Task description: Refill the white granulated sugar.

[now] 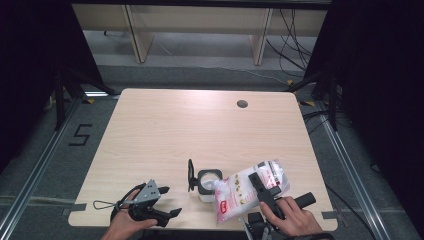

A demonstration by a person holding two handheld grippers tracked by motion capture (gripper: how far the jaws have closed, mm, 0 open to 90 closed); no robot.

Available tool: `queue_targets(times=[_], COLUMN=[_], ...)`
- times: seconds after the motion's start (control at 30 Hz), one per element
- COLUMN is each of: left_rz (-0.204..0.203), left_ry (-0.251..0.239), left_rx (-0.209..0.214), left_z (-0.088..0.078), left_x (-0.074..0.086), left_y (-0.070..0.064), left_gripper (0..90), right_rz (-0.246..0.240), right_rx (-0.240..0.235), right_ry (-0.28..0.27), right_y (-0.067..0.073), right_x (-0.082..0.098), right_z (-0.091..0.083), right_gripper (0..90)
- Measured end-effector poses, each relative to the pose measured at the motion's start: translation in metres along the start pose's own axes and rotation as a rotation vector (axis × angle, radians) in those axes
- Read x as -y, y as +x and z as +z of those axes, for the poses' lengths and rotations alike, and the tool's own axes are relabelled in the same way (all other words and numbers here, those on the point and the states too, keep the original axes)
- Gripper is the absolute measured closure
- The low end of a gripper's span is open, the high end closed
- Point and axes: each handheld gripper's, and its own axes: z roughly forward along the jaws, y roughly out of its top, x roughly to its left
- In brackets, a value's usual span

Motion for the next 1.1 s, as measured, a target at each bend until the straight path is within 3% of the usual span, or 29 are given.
queue_targets(times=[0.07,0.1,0.17,0.3,0.33,0.53,0.57,0.9,0.93,0.97,1.0,1.1], left_rz=[0.001,0.001,0.001,0.017,0.001,0.001,0.001,0.001,0.001,0.001,0.001,0.001], left_ry=[0.001,-0.005,-0.001,0.000,0.001,0.001,0.000,0.000,0.000,0.000,0.000,0.000], left_rx=[0.000,0.001,0.000,0.003,0.002,0.000,0.000,0.002,0.002,0.002,0.002,0.002], left_z=[0.0000,0.0003,-0.0002,-0.0003,-0.0002,-0.0003,-0.0002,-0.0001,0.0000,0.0000,0.0000,-0.0001], left_x=[-0.0001,0.0002,0.0000,-0.0004,-0.0001,-0.0002,-0.0001,-0.0002,-0.0001,-0.0001,-0.0001,-0.0001], left_y=[0.0000,0.0000,0.0000,0.0012,0.0003,0.0001,0.0001,0.0003,0.0003,0.0003,0.0003,0.0004], left_gripper=[16.8,16.8,16.8,16.8,16.8,16.8,16.8,16.8,16.8,16.8,16.8,16.8], right_rz=[-0.004,0.030,0.046,0.038,0.035,0.027,0.002,0.040,0.040,-0.004,0.027,0.021], right_rx=[-0.009,-0.012,-0.016,-0.019,-0.018,-0.011,-0.009,-0.013,-0.013,-0.009,-0.009,-0.016], right_ry=[0.002,0.012,0.009,0.009,0.011,0.014,0.004,0.014,0.014,0.001,0.010,0.006], right_y=[0.0007,0.0032,0.0043,0.0033,0.0032,0.0024,0.0005,0.0029,0.0029,-0.0006,0.0018,0.0011], right_x=[0.0000,0.0003,0.0003,0.0006,0.0006,0.0001,-0.0004,-0.0011,-0.0011,-0.0013,-0.0010,-0.0008], right_z=[0.0002,-0.0006,0.0002,0.0002,0.0001,-0.0010,-0.0006,-0.0017,-0.0017,-0.0011,-0.0017,-0.0010], right_gripper=[52.3,52.3,52.3,52.3,52.3,52.3,52.4,52.4,52.4,52.5,52.5,52.6])
